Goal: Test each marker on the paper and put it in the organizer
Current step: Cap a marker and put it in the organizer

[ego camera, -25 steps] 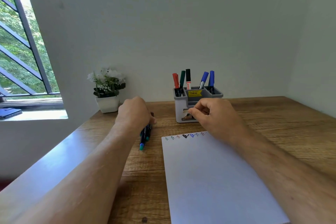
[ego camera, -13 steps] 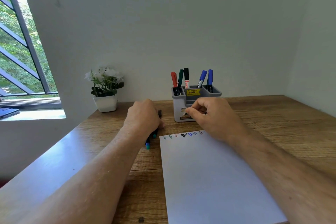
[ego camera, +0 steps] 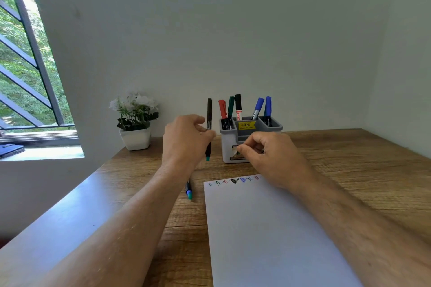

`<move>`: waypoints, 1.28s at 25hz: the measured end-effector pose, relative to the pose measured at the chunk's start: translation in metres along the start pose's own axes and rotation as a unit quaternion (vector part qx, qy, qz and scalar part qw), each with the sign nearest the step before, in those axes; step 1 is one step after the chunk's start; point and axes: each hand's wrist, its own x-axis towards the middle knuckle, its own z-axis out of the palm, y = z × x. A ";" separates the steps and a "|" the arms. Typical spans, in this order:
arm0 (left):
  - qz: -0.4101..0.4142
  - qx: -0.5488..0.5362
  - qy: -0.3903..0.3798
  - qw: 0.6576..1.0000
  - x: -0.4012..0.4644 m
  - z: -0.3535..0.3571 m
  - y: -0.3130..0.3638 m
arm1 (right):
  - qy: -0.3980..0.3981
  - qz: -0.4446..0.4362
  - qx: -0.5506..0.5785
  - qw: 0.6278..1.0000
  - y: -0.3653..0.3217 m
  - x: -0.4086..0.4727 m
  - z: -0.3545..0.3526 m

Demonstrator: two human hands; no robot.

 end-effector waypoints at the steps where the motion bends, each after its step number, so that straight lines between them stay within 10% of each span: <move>1: 0.014 -0.030 0.012 0.999 -0.002 0.001 0.004 | 0.002 -0.001 0.002 1.000 0.000 0.000 0.000; 14: 0.022 -0.301 -0.034 0.953 -0.016 0.014 0.027 | 0.132 -0.064 0.085 0.986 -0.009 0.000 -0.009; 32: 0.047 -0.342 -0.068 0.936 -0.020 0.022 0.027 | 0.137 -0.060 0.127 0.981 -0.011 0.000 -0.007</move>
